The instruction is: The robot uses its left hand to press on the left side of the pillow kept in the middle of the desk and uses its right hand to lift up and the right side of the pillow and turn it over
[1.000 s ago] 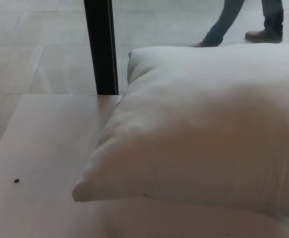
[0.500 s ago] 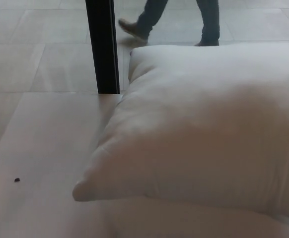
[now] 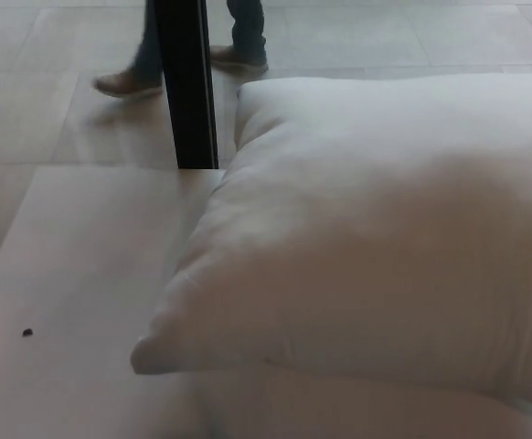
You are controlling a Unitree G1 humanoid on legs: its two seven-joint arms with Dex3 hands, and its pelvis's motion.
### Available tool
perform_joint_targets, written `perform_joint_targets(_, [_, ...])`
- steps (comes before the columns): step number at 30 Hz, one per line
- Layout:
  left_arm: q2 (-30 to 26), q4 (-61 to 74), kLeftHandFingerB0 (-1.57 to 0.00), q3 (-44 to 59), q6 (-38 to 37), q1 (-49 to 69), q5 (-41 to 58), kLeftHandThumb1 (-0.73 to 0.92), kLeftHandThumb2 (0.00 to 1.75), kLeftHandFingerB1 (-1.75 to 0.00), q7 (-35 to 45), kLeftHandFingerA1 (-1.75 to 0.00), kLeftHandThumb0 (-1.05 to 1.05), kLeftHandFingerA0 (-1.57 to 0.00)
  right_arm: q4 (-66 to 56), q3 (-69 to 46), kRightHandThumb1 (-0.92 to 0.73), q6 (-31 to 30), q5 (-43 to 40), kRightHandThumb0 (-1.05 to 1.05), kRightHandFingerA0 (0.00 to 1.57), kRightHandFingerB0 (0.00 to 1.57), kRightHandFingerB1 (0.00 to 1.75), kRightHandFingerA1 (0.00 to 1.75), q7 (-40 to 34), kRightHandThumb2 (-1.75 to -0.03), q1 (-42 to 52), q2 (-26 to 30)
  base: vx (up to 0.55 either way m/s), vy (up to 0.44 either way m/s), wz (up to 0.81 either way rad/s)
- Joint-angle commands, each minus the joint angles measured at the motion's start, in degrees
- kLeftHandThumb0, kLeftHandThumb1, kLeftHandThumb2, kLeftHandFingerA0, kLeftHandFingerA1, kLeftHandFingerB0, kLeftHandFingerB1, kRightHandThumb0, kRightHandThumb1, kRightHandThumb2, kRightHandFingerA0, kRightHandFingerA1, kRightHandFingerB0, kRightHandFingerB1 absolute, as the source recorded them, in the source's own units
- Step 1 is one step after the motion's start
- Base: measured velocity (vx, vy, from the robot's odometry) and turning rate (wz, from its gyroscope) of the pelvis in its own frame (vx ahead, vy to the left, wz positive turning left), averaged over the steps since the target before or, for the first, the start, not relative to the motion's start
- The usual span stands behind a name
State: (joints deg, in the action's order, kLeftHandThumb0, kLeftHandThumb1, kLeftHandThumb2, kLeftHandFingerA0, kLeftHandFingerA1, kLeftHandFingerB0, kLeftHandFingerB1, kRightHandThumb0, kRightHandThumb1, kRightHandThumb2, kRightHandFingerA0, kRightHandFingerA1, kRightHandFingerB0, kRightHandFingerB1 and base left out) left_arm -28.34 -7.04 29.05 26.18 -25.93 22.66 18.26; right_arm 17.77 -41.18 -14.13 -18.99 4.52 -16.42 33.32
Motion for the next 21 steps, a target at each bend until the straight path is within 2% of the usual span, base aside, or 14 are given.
perform_joint_targets(1, [3.4,4.1,0.0,-11.4,15.5,-5.0,0.6,0.69,1.09,-0.17,-2.5,-0.56,-0.89,-0.15,-11.8,10.1,-0.92,-17.9,-7.3,-1.01,0.18,0.05,0.23,0.44,2.4,-0.68,-5.8,-3.4,0.0,0.0,0.0])
perform_joint_targets(2, [3.7,4.4,-0.01,-12.8,16.0,-4.7,0.2,0.73,0.86,-0.14,-2.1,-0.5,-0.88,-0.1,-11.8,11.1,-0.72,-18.9,-6.8,-0.95,0.17,0.04,0.21,0.53,2.2,-1.14,-6.0,-3.4,0.0,0.0,0.0])
perform_joint_targets(3, [5.2,4.3,0.0,-14.1,15.5,-4.1,-0.1,0.69,1.07,-0.22,-2.3,-0.59,-0.86,-0.18,-11.3,12.7,-0.92,-19.6,-5.7,-0.99,0.2,0.07,0.22,0.46,1.8,-0.73,-6.7,-4.0,0.0,0.0,0.0])
perform_joint_targets(6, [5.8,3.4,0.0,-16.9,14.4,-3.5,-2.2,0.68,1.07,-0.26,-2.6,-0.59,-0.87,-0.16,-9.9,14.0,-0.7,-20.0,-4.7,-0.97,0.18,0.07,0.33,0.54,1.0,-1.11,-7.5,-4.6,0.0,0.0,0.0])
perform_joint_targets(7, [5.6,3.6,-0.04,-17.9,15.0,-3.2,-2.9,0.85,0.66,-0.22,-2.8,-0.51,-0.84,-0.15,-9.0,14.2,-0.68,-20.3,-4.8,-0.96,0.17,0.07,0.35,0.53,1.4,-1.09,-7.9,-4.6,0.0,0.0,0.0])
perform_joint_targets(8, [5.5,3.8,0.0,-19.5,15.8,-2.4,-3.9,0.67,1.04,-0.27,-3.3,-0.57,-0.8,-0.16,-7.4,14.8,-0.69,-20.6,-4.9,-0.96,0.15,0.06,0.35,0.53,2.1,-1.09,-8.7,-4.7,0.0,0.0,0.0])
perform_joint_targets(10, [6.1,3.5,-0.03,-20.6,16.7,-1.6,-4.3,0.85,0.67,-0.22,-4.4,-0.52,-0.77,-0.21,-6.0,15.5,-0.78,-20.8,-4.7,-1.03,0.18,0.08,0.26,0.48,2.7,-0.8,-9.2,-4.7,0.0,0.0,0.0])
perform_joint_targets(13, [6.4,2.6,-0.02,-22.0,17.4,0.6,-5.4,0.85,0.66,-0.18,-5.5,-0.53,-0.82,-0.2,-3.9,16.9,-0.67,-21.2,-3.7,-0.9,0.21,0.0,0.28,0.57,2.1,-1.15,-10.0,-5.5,0.0,0.0,0.0])
perform_joint_targets(15, [7.5,0.9,-0.01,-23.2,19.4,0.8,-6.0,0.65,1.05,-0.23,-7.3,-0.48,-0.81,-0.05,-2.0,17.2,-0.79,-21.0,-3.2,-1.04,0.18,0.08,0.25,0.48,1.4,-0.81,-10.5,-6.0,0.0,0.0,0.0])
perform_joint_targets(16, [7.3,0.2,-0.02,-23.8,20.6,1.2,-6.1,0.86,0.66,-0.24,-7.2,-0.45,-0.83,-0.07,-1.1,17.6,-0.72,-20.4,-2.8,-1.02,0.12,0.07,0.31,0.52,1.5,-1.09,-10.6,-6.4,0.0,0.0,0.0])
perform_joint_targets(17, [6.6,-0.4,0.0,-25.3,20.7,1.1,-6.7,0.69,1.1,-0.21,-6.3,-0.47,-0.84,-0.03,-0.7,17.2,-0.69,-21.1,-3.3,-1.01,0.08,0.05,0.31,0.5,1.1,-1.08,-11.0,-6.7,0.0,0.0,0.0])
perform_joint_targets(18, [6.4,-1.2,0.0,-26.2,20.8,1.3,-6.7,0.9,0.67,-0.19,-5.4,-0.51,-0.88,-0.09,-0.3,17.5,-0.89,-21.5,-3.1,-1.01,0.17,0.11,0.24,0.45,0.7,-0.67,-11.4,-7.0,0.0,0.0,0.0])
perform_joint_targets(19, [6.6,-1.8,0.0,-26.8,20.9,1.3,-6.5,0.77,1.15,-0.13,-5.2,-0.53,-0.95,-0.03,-0.1,17.2,-0.65,-22.2,-3.5,-0.9,0.2,0.0,0.32,0.58,0.1,-1.13,-11.9,-7.6,0.0,0.0,0.0])
perform_joint_targets(21, [7.8,-1.8,0.0,-28.0,22.1,0.7,-6.6,0.75,1.14,-0.14,-6.1,-0.61,-0.91,-0.18,-0.1,17.6,-0.71,-23.3,-3.3,-0.95,0.15,0.07,0.33,0.54,-1.1,-1.1,-13.0,-8.7,0.0,0.0,0.0])
